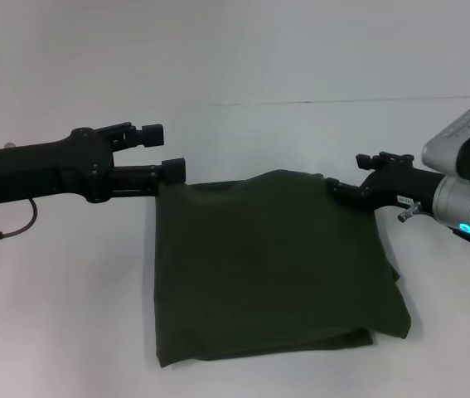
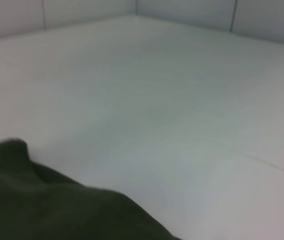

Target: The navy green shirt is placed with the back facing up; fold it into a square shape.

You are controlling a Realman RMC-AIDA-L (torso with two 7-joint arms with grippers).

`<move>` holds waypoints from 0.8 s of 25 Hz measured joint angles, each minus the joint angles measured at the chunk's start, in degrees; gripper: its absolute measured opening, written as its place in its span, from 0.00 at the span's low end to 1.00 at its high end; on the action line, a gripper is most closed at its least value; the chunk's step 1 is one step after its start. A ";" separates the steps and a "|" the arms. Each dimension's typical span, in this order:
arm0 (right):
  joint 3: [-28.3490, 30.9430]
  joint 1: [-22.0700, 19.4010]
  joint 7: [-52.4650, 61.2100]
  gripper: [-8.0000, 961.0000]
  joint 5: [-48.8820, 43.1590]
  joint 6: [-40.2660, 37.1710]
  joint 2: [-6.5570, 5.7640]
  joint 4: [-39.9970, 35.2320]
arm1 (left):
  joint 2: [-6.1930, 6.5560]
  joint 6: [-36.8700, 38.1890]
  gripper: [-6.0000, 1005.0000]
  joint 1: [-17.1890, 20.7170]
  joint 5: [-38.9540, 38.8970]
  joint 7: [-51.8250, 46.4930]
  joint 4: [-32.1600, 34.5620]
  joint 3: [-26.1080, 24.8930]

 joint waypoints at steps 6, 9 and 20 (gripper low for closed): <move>-0.77 0.12 -0.04 0.76 1.43 2.01 0.07 -0.20 | 0.00 0.35 0.93 0.15 -0.06 0.26 0.00 -0.01; -0.27 -0.32 -1.06 0.76 6.26 1.47 0.04 -0.72 | -0.04 0.53 0.93 0.16 -0.06 0.33 0.00 0.00; 5.86 -9.47 2.98 0.76 24.84 -36.31 -3.82 -3.83 | -0.67 -2.73 0.94 0.70 2.17 2.67 -0.69 1.34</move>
